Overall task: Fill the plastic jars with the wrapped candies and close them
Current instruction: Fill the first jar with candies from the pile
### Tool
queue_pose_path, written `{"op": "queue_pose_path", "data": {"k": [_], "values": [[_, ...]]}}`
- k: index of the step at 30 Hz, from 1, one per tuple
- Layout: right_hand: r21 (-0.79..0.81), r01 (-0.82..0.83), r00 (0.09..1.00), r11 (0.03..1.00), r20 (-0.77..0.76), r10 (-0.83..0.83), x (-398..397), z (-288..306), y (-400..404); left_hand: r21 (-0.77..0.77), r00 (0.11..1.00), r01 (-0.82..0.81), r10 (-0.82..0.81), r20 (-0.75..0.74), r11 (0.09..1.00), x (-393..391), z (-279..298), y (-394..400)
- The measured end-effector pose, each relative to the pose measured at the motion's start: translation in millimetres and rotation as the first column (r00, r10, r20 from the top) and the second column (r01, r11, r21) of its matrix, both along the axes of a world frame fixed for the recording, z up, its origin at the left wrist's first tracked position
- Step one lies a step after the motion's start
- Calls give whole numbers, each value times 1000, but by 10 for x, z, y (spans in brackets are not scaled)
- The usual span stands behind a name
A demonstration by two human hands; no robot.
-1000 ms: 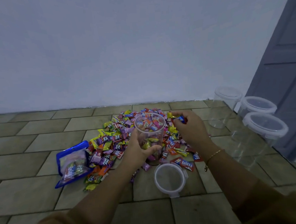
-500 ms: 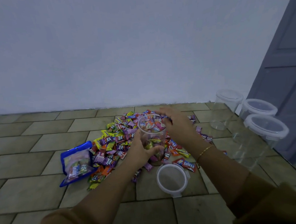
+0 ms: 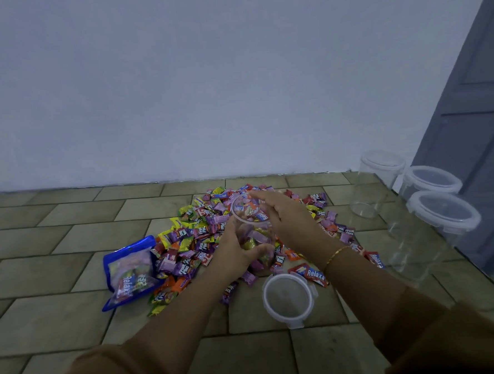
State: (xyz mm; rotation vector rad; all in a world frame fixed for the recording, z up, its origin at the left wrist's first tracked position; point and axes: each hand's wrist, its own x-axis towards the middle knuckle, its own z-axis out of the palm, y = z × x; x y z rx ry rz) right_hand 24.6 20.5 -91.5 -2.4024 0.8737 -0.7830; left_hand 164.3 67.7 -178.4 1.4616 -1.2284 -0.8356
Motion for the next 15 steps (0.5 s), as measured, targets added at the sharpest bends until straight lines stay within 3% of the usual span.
{"op": "queue_pose_path", "data": {"k": [6, 11, 13, 15], "values": [[80, -91, 996, 993, 20, 89, -6, -82, -12, -21, 999, 24, -25, -41, 999, -26, 26, 9], [82, 147, 961, 986, 224, -162, -140, -228, -43, -16, 998, 13, -14, -59, 1000, -36, 32, 4], [44, 252, 955, 967, 151, -256, -256, -390, -112, -9, 998, 9, -10, -66, 1000, -35, 20, 7], [-67, 283, 958, 957, -20, -284, -399, -600, -173, -5, 998, 9, -9, -69, 1000, -28, 10, 22]]}}
